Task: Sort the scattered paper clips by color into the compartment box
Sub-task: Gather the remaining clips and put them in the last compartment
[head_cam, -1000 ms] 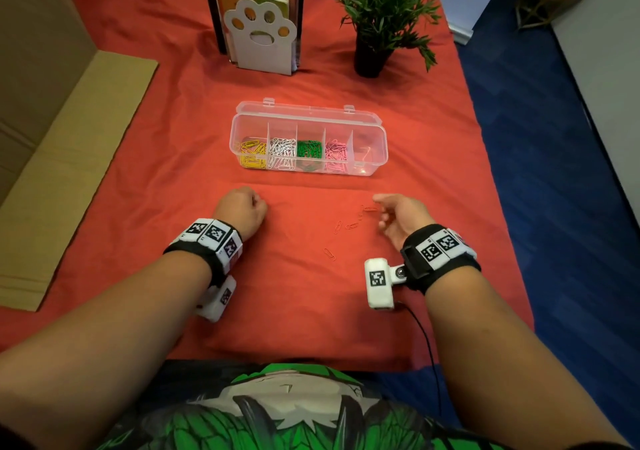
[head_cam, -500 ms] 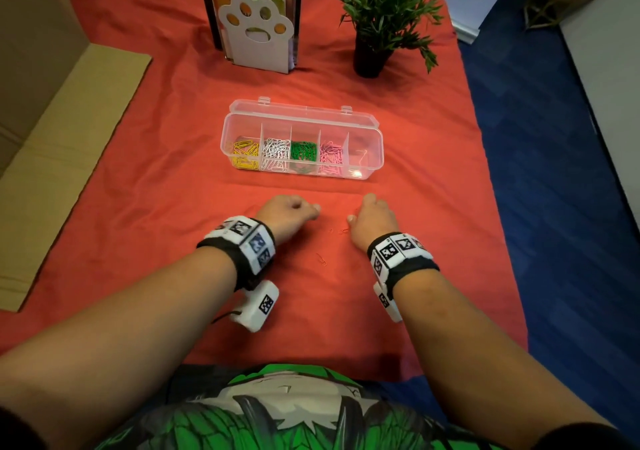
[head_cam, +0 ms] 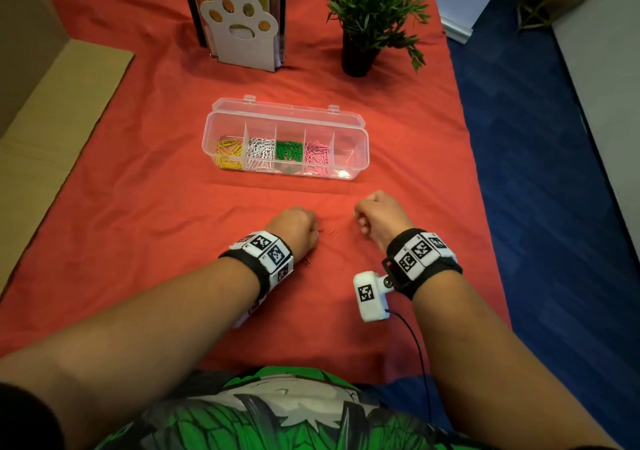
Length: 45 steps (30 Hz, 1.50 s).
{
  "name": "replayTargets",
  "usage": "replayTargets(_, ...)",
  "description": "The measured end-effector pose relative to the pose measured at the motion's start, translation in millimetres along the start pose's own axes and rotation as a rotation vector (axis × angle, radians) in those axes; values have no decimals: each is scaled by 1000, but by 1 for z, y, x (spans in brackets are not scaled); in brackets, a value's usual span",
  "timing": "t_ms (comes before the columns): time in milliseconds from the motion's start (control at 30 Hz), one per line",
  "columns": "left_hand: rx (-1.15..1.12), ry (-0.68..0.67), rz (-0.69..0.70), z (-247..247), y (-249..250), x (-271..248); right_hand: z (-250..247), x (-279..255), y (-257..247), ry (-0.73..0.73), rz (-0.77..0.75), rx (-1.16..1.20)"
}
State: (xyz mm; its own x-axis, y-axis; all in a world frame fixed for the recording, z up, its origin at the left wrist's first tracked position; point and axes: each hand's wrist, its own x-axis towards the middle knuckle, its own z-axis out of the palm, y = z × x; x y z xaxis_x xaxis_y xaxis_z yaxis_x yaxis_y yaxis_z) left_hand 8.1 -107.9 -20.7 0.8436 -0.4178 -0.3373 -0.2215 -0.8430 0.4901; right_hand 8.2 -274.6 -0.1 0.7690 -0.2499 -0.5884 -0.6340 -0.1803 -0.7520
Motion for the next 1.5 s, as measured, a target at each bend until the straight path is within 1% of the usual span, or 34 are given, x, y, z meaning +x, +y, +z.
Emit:
replayTargets(67, -172, 18, -76, -5, 4, -1, -4, -5, -1, -47, 39, 261)
replayTargets(100, -330, -10, -150, -9, 6, -2, -6, -8, -2, -72, 59, 363)
replayTargets(167, -829, -143, -321, -18, 9, -4, -12, -11, -2, -119, 97, 500)
replayTargets(200, -1092, -209, -386, -22, 10, -7, -14, -12, -2, -140, 126, 536)
replayTargets(233, -1312, -261, -411, -27, 9, -10, -15, -13, -3, -154, 160, 549)
replayTargets(267, -1453, -301, -405, -31, 8, -12, -15, -13, -3, -159, 192, 544)
replayTargets(300, -1525, -325, -385, -33, 7, -14, -14, -12, -3, -154, 213, 507)
replayTargets(333, -1549, -334, -368, -34, 6, -15, -12, -9, -2, -139, 213, 420)
replayTargets(367, -1539, -329, -369, -34, 6, -15, -10, -8, -3, -114, 182, 251)
replayTargets(467, -1401, -272, -389, -31, 7, -14, -5, -7, -7, -21, 2, -552)
replayTargets(500, -1352, -244, -399, -30, 9, -14, -4, -9, -8, 9, -39, -748)
replayTargets(533, -1295, -212, -407, -27, 9, -14, -2, -12, -9, 33, -58, -869)
replayTargets(567, -1209, -178, -401, -24, 8, -14, 1, -16, -10, 55, -70, -937)
replayTargets(633, -946, -120, -315, -19, 4, -17, 7, -22, -9, 83, -145, -1035)
replayTargets(700, -606, -129, -168, -16, -2, -22, 14, -25, -7, 79, -223, -1094)
replayTargets(767, -236, -153, -59, -13, -9, -28, 22, -27, -3, 58, -256, -1142)
replayTargets(800, -115, -151, -23, -11, -13, -30, 26, -29, 0, 38, -269, -1175)
replayTargets(867, -23, -134, 37, -7, -17, -33, 32, -33, 3, 24, -287, -1182)
replayTargets(933, 11, -130, 82, -5, -18, -35, 36, -37, 5, 13, -292, -1136)
replayTargets(1033, 55, -148, 102, -2, -18, -37, 38, -35, 7, -41, -239, -1056)
replayTargets(1100, 65, -145, 109, 1, -18, -38, 34, -28, 7, -53, -187, -958)
replayTargets(1133, 74, -142, 111, 3, -19, -39, 31, -24, 8, -60, -169, -872)
replayTargets(1167, 84, -132, 113, 4, -19, -39, 27, -22, 8, -70, -140, -730)
replayTargets(1300, 70, -92, 111, 4, -16, -40, 11, -30, 8, -151, 33, 143)
replayTargets(1333, 71, -98, 126, 3, -14, -41, 7, -33, 8, -182, 52, 313)
replayTargets(1367, 71, -109, 147, 3, -13, -41, 4, -36, 7, -221, 60, 442)
replayTargets(1433, 39, -124, 164, 3, -11, -42, -1, -40, 5, -287, 48, 623)
replayTargets(1500, -96, -109, 101, 2, -9, -40, -4, -42, 2, -307, 35, 760)
